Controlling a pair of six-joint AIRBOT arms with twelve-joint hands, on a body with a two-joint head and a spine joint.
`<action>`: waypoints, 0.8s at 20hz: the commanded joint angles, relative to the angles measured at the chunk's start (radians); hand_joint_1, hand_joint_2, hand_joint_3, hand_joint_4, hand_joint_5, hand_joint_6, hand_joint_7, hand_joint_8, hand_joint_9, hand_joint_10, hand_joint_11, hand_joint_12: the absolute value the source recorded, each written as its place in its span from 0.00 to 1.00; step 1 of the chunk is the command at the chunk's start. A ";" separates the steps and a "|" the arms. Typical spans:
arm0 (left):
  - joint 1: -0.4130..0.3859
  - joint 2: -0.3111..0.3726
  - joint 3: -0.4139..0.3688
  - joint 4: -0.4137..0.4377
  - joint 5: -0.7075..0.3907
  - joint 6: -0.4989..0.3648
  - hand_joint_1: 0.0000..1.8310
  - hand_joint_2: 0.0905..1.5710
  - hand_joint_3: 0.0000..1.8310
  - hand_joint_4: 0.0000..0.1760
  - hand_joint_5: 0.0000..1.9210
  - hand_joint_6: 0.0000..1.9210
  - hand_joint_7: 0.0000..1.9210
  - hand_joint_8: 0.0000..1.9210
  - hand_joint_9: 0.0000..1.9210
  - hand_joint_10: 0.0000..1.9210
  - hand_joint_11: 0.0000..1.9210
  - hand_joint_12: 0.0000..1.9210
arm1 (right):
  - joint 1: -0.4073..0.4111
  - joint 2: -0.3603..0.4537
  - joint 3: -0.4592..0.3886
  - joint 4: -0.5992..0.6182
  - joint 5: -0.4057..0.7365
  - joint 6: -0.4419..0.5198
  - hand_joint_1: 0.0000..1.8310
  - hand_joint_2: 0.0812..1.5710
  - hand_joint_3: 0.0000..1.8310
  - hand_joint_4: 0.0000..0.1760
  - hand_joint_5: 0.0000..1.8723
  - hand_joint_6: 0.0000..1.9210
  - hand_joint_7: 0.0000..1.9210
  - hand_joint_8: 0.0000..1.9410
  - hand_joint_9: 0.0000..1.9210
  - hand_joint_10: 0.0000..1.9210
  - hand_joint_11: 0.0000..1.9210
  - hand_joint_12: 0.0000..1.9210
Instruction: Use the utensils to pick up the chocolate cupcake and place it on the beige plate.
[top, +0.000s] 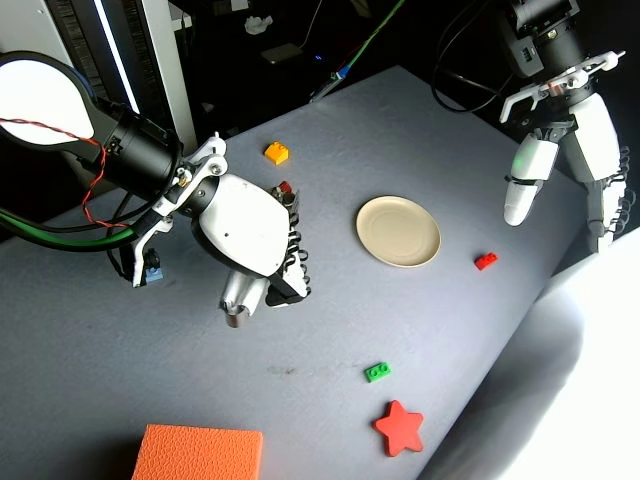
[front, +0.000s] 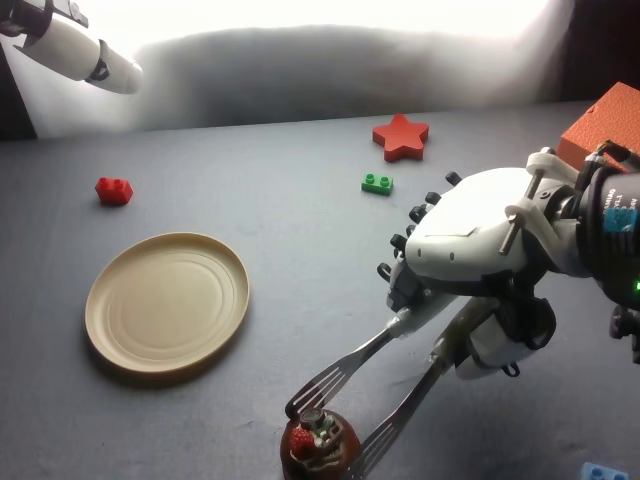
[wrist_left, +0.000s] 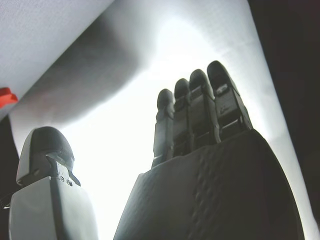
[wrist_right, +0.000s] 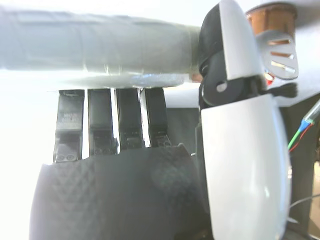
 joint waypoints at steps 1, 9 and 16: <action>-0.010 0.008 0.007 0.038 -0.051 0.003 0.28 0.60 0.00 0.00 0.11 0.00 0.09 0.00 0.08 0.00 0.00 0.19 | 0.010 0.002 -0.002 -0.021 0.069 0.003 0.51 0.69 0.00 0.00 0.37 0.04 0.31 0.32 0.23 0.58 0.16 0.82; -0.009 0.009 0.004 0.038 -0.051 0.004 0.28 0.61 0.00 0.00 0.10 0.00 0.08 0.00 0.07 0.00 0.00 0.17 | 0.011 -0.009 -0.002 -0.033 0.071 0.003 0.52 0.69 0.00 0.00 0.37 0.04 0.31 0.32 0.22 0.60 0.17 0.84; -0.009 0.010 0.004 0.038 -0.051 0.004 0.29 0.60 0.00 0.00 0.11 0.00 0.09 0.00 0.08 0.00 0.00 0.18 | 0.004 -0.012 -0.002 -0.034 0.071 0.002 0.53 0.68 0.00 0.00 0.38 0.04 0.32 0.31 0.23 0.59 0.16 0.83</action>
